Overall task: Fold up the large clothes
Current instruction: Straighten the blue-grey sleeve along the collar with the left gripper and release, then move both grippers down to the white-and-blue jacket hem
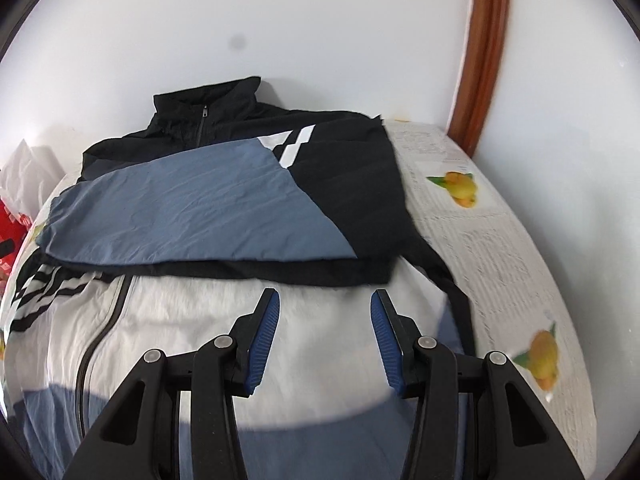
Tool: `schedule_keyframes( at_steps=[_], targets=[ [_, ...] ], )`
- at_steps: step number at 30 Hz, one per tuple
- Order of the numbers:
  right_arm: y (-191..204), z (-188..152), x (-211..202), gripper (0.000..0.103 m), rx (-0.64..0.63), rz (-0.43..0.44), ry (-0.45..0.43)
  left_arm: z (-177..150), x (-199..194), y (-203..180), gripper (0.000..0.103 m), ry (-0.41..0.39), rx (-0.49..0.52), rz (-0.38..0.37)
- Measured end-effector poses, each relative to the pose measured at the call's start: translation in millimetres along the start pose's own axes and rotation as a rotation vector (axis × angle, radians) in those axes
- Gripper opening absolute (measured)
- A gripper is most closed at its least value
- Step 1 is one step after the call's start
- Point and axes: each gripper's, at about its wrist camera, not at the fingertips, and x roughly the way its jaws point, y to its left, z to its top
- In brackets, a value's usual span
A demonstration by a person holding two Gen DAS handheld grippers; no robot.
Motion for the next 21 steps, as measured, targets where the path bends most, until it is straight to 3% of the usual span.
schedule_keyframes(
  at_steps=[9, 21],
  targets=[
    [-36.2, -48.6, -52.7, 0.047, 0.031, 0.004, 0.013, -56.3, -57.3, 5.7, 0.019, 0.021, -0.004, -0.012],
    [-65.4, -108.5, -91.7, 0.050, 0.071, 0.012, 0.030, -121.7, -90.3, 18.8, 0.020, 0.064, 0.001, 0.023]
  ],
)
